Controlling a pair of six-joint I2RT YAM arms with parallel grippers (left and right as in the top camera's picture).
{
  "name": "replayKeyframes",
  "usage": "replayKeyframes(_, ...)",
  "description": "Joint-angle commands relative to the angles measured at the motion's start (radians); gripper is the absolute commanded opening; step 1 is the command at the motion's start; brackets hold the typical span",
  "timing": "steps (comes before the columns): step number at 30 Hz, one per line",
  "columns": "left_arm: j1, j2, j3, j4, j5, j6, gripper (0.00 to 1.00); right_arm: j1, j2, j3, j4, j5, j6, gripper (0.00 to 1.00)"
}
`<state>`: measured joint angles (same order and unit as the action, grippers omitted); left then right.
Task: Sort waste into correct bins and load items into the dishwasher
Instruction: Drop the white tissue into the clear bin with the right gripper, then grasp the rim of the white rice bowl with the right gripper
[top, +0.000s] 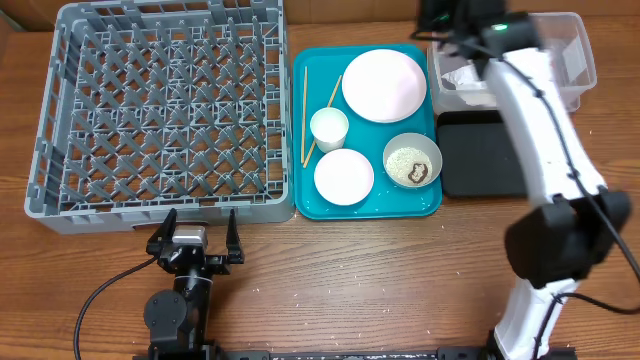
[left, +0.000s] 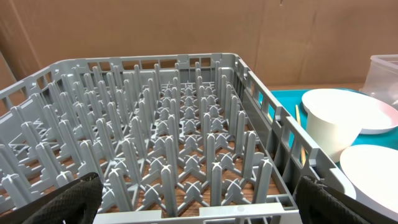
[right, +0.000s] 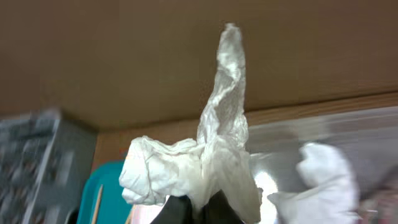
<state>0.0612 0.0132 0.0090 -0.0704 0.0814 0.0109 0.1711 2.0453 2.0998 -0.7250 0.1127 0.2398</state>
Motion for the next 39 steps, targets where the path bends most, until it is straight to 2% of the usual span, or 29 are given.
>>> replayKeyframes(1,0.007,-0.009,-0.004,-0.001,-0.004,0.012,1.0,-0.09,0.058,-0.02,-0.011,0.067,0.111,0.04)
replayKeyframes(8,0.007,-0.009,-0.004,-0.001,-0.004,0.012,1.0,-0.181,0.127,-0.021,-0.004,0.063,0.154,0.04)
replayKeyframes(13,0.007,-0.009,-0.004,-0.001,-0.004,0.012,1.0,-0.201,0.175,-0.021,0.003,0.063,0.154,0.1)
replayKeyframes(14,0.007,-0.009,-0.004,-0.001,-0.004,0.012,1.0,-0.2,0.184,-0.021,0.005,0.063,0.154,0.14)
replayKeyframes(15,0.007,-0.009,-0.004,-0.001,-0.004,0.012,1.0,-0.2,0.188,-0.021,0.008,0.062,0.154,0.24)
replayKeyframes(16,0.007,-0.009,-0.004,-0.001,-0.004,0.012,1.0,-0.2,0.189,-0.021,0.009,0.063,0.154,0.36)
replayKeyframes(17,0.007,-0.009,-0.004,-0.001,-0.004,0.012,1.0,-0.2,0.189,-0.021,0.01,0.062,0.154,0.54)
replayKeyframes(19,0.007,-0.009,-0.004,-0.001,-0.004,0.012,1.0,-0.198,0.188,-0.021,0.016,0.062,0.154,0.76)
replayKeyframes(21,0.007,-0.009,-0.004,-0.001,-0.004,0.012,1.0,-0.198,0.182,-0.019,0.021,0.056,0.154,0.88)
replayKeyframes(24,0.007,-0.009,-0.004,-0.001,-0.004,0.012,1.0,-0.198,0.154,-0.016,0.014,0.0,0.152,0.92)
replayKeyframes(27,0.007,-0.009,-0.004,-0.001,-0.004,0.012,1.0,-0.196,0.056,-0.016,-0.031,-0.148,0.15,0.98)
replayKeyframes(33,0.007,-0.009,-0.004,-0.001,-0.004,0.012,1.0,-0.19,-0.112,-0.016,-0.202,-0.362,0.15,0.99)
replayKeyframes(39,0.007,-0.009,-0.004,-0.001,-0.004,0.012,1.0,-0.129,-0.183,-0.016,-0.419,-0.398,0.15,0.97)
